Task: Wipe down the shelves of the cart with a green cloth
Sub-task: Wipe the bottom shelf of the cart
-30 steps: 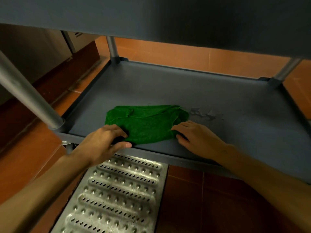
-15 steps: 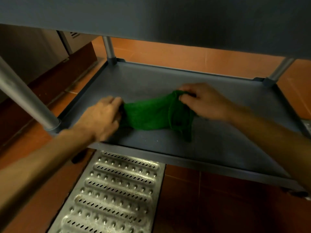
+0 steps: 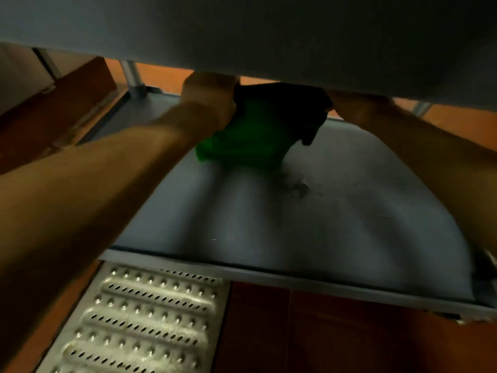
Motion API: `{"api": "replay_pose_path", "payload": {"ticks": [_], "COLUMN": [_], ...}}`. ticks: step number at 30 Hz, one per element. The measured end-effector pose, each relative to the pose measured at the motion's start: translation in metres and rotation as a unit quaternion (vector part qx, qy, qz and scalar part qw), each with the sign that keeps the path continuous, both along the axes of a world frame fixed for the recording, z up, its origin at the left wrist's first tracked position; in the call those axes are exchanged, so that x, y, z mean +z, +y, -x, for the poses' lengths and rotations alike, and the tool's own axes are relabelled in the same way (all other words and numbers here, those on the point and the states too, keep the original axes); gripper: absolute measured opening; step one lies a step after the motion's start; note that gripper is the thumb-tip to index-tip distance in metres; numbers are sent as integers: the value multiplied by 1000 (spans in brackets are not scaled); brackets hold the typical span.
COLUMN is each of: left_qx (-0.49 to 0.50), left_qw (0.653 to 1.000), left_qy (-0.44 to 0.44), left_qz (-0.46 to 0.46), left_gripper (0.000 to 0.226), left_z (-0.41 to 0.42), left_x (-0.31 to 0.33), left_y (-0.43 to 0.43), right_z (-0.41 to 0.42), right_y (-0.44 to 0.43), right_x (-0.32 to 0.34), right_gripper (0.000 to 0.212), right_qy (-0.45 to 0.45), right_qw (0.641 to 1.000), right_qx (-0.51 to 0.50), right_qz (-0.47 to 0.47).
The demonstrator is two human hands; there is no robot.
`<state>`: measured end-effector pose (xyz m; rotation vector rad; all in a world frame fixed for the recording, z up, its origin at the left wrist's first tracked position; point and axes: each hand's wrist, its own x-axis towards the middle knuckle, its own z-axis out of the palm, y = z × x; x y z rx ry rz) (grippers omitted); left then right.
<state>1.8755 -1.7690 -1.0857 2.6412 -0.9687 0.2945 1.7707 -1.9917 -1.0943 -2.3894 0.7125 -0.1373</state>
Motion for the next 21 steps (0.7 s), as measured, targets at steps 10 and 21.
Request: {"api": "replay_pose_path", "payload": {"ticks": [10,21], "left_qx": [-90,-98], "left_qw": [983,980], "left_qy": [47,25], "left_qz": [-153,-171], "left_gripper": [29,28], "left_z": [50,68], "left_x": [-121,-118], "left_y": [-47,-7], "right_z": [89,96], "right_y": [-11,0], "right_x": [-120,-121], "right_gripper": [34,42], "right_qy": [-26,35], "right_qw": [982,978], "right_qx": [72,74], "right_qz": [173,194]}}
